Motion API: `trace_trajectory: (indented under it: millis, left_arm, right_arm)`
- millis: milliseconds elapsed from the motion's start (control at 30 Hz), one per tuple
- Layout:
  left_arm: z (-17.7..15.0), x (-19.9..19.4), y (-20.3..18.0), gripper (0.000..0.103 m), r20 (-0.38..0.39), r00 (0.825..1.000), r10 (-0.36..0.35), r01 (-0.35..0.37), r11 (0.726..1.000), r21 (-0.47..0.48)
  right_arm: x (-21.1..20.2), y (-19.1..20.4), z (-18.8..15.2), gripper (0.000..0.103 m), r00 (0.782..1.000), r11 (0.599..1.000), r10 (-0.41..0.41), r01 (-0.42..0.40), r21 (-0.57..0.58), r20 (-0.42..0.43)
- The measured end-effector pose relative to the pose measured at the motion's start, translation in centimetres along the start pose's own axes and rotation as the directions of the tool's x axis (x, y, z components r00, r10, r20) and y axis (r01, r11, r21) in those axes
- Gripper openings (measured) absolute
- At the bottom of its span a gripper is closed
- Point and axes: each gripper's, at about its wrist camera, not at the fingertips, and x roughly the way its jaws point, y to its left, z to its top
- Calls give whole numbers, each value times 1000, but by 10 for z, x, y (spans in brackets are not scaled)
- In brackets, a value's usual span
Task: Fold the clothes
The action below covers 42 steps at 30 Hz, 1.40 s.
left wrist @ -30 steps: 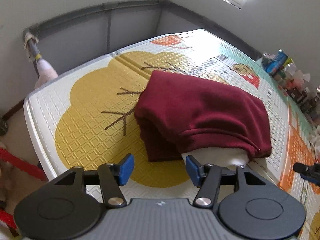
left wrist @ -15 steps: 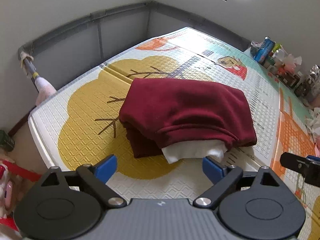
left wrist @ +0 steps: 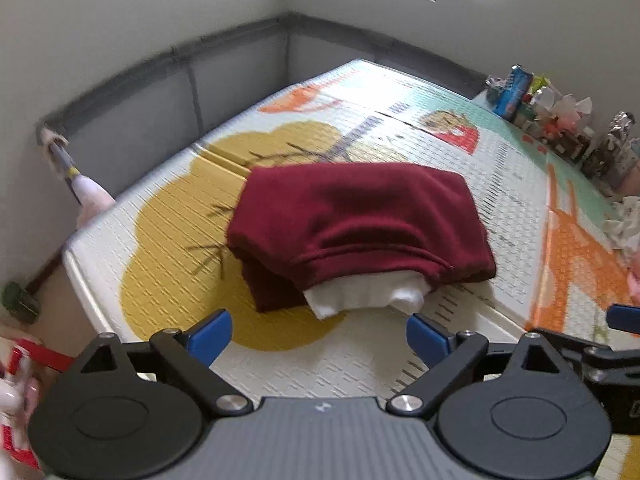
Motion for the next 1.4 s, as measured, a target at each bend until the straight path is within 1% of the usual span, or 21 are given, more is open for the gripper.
trace_trajectory:
  millis: [67, 167, 200, 300, 367, 400, 467, 567, 667, 767, 900, 1033, 1133, 1233, 1400]
  left_arm:
    - [-1, -4, -3, 96, 28, 999, 38, -38, 999, 15]
    - [0, -9, -1, 96, 20, 999, 29, -29, 999, -19]
    - [1, -10, 0, 96, 10, 1000, 13, -13, 999, -37]
    - [2, -7, 7, 96, -58, 996, -60, 55, 994, -98]
    - [1, -7, 11, 96, -74, 994, -81, 71, 988, -134]
    - [0, -7, 13, 96, -78, 994, -80, 68, 987, -144]
    - [1, -7, 14, 96, -91, 993, -69, 57, 989, -134]
    - [5, -7, 13, 96, -111, 993, -46, 36, 995, -91]
    - [10, -12, 14, 96, -102, 994, -36, 30, 998, -64]
    - [16, -17, 19, 96, -92, 995, -47, 41, 997, -63]
    - [24, -23, 25, 96, -87, 995, -48, 42, 997, -63]
    - [30, -25, 29, 96, -96, 994, -54, 48, 997, -58]
    - [35, -26, 32, 96, -104, 993, -57, 52, 997, -55]
    - [39, -25, 34, 96, -128, 990, -52, 45, 997, -56]
    - [43, -22, 39, 96, -143, 989, -47, 40, 998, -50]
  right_arm:
    - [-1, 1, -1, 102, 1000, 1000, 11, -11, -4, -14]
    - [-2, 3, -2, 102, 999, 1000, 28, -28, -7, -25]
    - [-3, 2, -2, 102, 999, 999, 40, -41, -3, -24]
    - [-5, 1, -3, 102, 997, 997, 79, -78, 20, -24]
    - [-7, -1, -2, 102, 995, 995, 98, -97, 40, -27]
    - [-8, -3, -2, 102, 994, 993, 108, -106, 51, -27]
    - [-9, -4, 0, 102, 992, 990, 122, -120, 68, -29]
    - [-8, -2, 4, 102, 991, 990, 120, -115, 76, -59]
    - [-12, 1, 7, 102, 990, 988, 138, -135, 71, -40]
    - [-15, 6, 11, 102, 992, 991, 123, -121, 59, -30]
    - [-15, 11, 18, 102, 991, 993, 118, -116, 38, -56]
    - [-7, 12, 25, 102, 991, 994, 89, -83, 64, -103]
    - [-5, 15, 29, 102, 991, 997, 62, -56, 53, -119]
    - [-4, 20, 33, 102, 990, 998, 53, -47, 45, -128]
    - [-2, 28, 39, 102, 988, 997, 59, -51, 60, -142]
